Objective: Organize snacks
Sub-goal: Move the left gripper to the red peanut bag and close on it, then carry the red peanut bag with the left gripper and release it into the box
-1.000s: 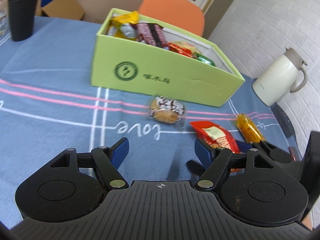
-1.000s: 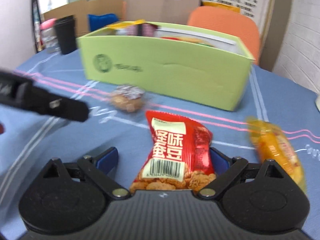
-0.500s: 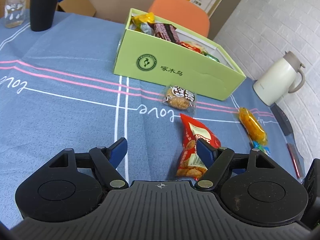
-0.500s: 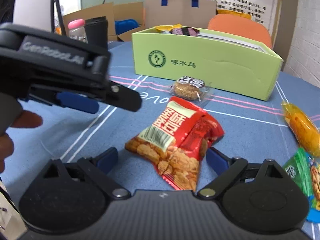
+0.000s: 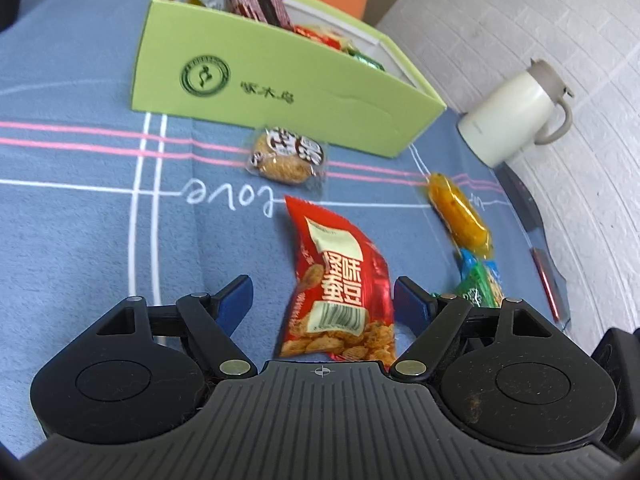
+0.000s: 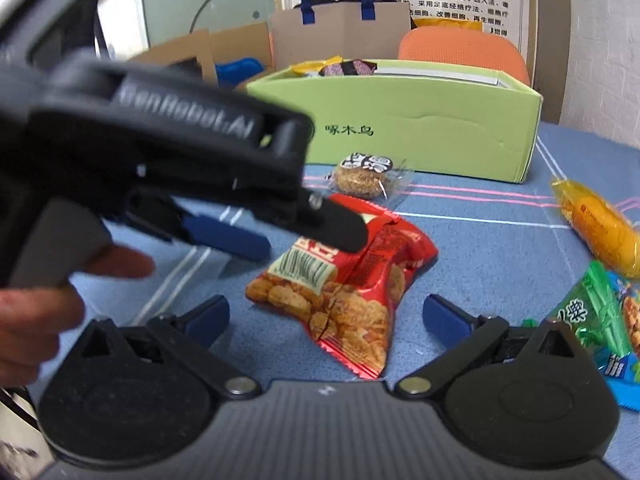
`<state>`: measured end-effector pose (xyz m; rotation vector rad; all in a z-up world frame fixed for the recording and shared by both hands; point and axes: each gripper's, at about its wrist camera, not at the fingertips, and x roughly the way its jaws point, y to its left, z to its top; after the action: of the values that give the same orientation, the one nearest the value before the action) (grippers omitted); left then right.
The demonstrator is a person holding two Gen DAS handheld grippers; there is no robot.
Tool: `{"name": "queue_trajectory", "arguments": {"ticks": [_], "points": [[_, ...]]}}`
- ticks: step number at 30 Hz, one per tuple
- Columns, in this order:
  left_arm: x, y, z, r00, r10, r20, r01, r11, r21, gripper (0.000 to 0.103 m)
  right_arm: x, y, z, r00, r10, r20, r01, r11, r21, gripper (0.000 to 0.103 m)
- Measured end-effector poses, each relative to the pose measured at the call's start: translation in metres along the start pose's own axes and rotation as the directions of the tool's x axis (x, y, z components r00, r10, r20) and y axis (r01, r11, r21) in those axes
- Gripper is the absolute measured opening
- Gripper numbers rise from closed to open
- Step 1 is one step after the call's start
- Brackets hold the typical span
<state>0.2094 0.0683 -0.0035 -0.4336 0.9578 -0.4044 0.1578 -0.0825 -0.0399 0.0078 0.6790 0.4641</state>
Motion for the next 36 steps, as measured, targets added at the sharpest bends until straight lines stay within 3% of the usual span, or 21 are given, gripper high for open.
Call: {"name": "queue_trajectory", "arguments": {"ticks": [5, 8, 12, 16, 23, 25, 27, 28, 29, 31, 36], "points": [[-0.002, -0.006, -0.008, 0.998, -0.065, -0.014, 0.065, 0.998, 0.002, 0.064, -0.006, -0.017, -0.001, 0.997, 0.067, 0.034, -0.069, 0.994, 0.079, 0.102], [-0.005, -0.014, -0.013, 0.999, -0.05, -0.01, 0.05, 0.998, 0.029, 0.065, -0.008, -0.015, 0.001, 0.999, 0.046, 0.005, -0.046, 0.997, 0.058, 0.102], [-0.015, -0.022, -0.011, 0.995, -0.099, 0.001, 0.099, 0.993, 0.066, 0.068, -0.014, -0.018, 0.005, 0.999, 0.051, -0.009, -0.051, 0.997, 0.053, 0.102], [-0.007, -0.017, 0.004, 1.0, 0.011, 0.009, -0.012, 0.998, 0.054, 0.068, -0.01, -0.017, 0.009, 1.0, 0.017, -0.01, -0.016, 1.0, 0.018, 0.102], [0.011, -0.018, 0.012, 1.0, 0.003, -0.017, -0.002, 0.998, 0.063, 0.067, 0.001, -0.013, 0.009, 0.999, 0.024, -0.037, -0.024, 1.0, 0.001, 0.102], [0.017, -0.017, 0.008, 0.999, -0.001, -0.039, 0.004, 0.997, 0.075, 0.057, 0.004, -0.009, 0.007, 0.999, 0.004, -0.037, -0.006, 0.999, -0.036, 0.102], [0.019, -0.017, 0.003, 0.999, -0.005, -0.034, 0.008, 0.995, 0.097, 0.033, 0.005, -0.003, 0.005, 0.999, -0.005, -0.035, 0.002, 0.997, -0.079, 0.101], [0.018, -0.017, 0.002, 0.999, -0.015, -0.036, 0.018, 0.995, 0.096, 0.027, 0.005, 0.0, 0.005, 1.0, 0.002, -0.03, -0.004, 0.995, -0.097, 0.098], [0.017, -0.015, 0.001, 0.999, -0.027, -0.043, 0.03, 0.997, 0.076, 0.023, 0.002, 0.004, 0.005, 1.0, -0.013, -0.016, 0.011, 0.994, -0.112, 0.085], [0.009, -0.015, 0.001, 0.999, -0.033, -0.025, 0.034, 0.998, 0.048, 0.02, -0.007, 0.008, 0.008, 1.0, -0.003, 0.011, 0.004, 0.993, -0.12, 0.08], [-0.015, -0.027, 0.014, 0.996, -0.082, 0.037, 0.08, 0.996, 0.044, 0.021, -0.028, 0.011, 0.026, 0.996, -0.014, 0.083, 0.027, 0.987, -0.159, 0.08]]}}
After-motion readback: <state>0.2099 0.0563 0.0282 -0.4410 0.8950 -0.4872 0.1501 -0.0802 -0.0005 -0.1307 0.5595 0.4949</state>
